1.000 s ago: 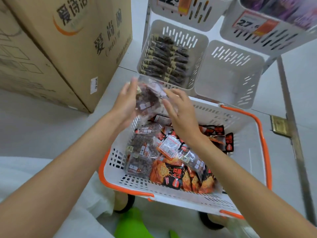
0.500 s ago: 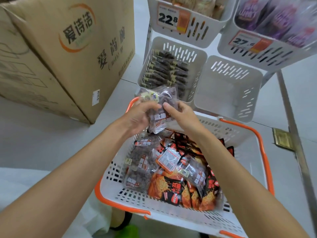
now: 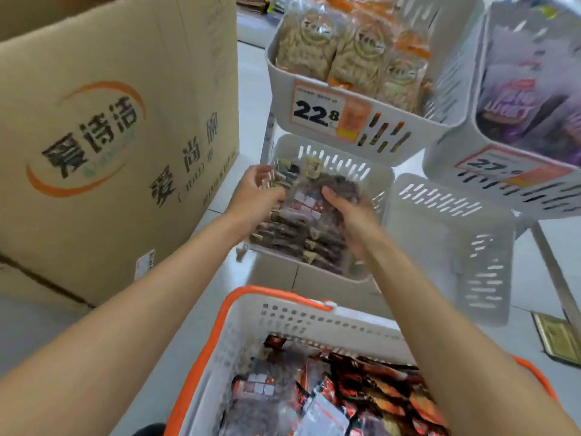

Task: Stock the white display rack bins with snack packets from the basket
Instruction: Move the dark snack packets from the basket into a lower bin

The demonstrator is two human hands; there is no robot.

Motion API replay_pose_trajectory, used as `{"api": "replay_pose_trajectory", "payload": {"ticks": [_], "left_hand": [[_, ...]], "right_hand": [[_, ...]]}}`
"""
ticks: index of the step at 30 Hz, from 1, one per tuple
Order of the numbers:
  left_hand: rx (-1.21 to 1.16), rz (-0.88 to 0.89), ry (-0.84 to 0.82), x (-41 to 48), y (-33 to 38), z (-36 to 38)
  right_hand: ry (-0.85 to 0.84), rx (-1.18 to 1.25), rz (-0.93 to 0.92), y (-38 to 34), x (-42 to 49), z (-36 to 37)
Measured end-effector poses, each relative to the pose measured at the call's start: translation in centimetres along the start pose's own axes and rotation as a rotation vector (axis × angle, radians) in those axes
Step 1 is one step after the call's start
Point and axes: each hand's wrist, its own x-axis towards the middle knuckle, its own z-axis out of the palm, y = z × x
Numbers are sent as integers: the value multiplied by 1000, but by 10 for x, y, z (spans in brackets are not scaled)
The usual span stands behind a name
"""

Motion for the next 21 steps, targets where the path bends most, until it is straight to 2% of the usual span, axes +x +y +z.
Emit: {"api": "replay_pose_trajectory", "payload": {"ticks": [2, 5, 8, 13, 17, 21], "left_hand": [[114, 27, 37, 28, -14, 0], [299, 64, -14, 61, -37, 5], [297, 152, -76, 77, -65, 11], [356, 246, 8, 70, -82, 15], [319, 201, 37, 57, -78, 9], [547, 135, 97, 13, -69, 3]], "right_hand": [[11, -117, -42, -7, 26, 18], [61, -260, -110, 0, 48, 49], [42, -383, -168, 25, 50, 66], [58, -410, -205, 48, 46, 62], [77, -464, -214, 43, 31, 53], [105, -591, -322, 35, -22, 31]]}}
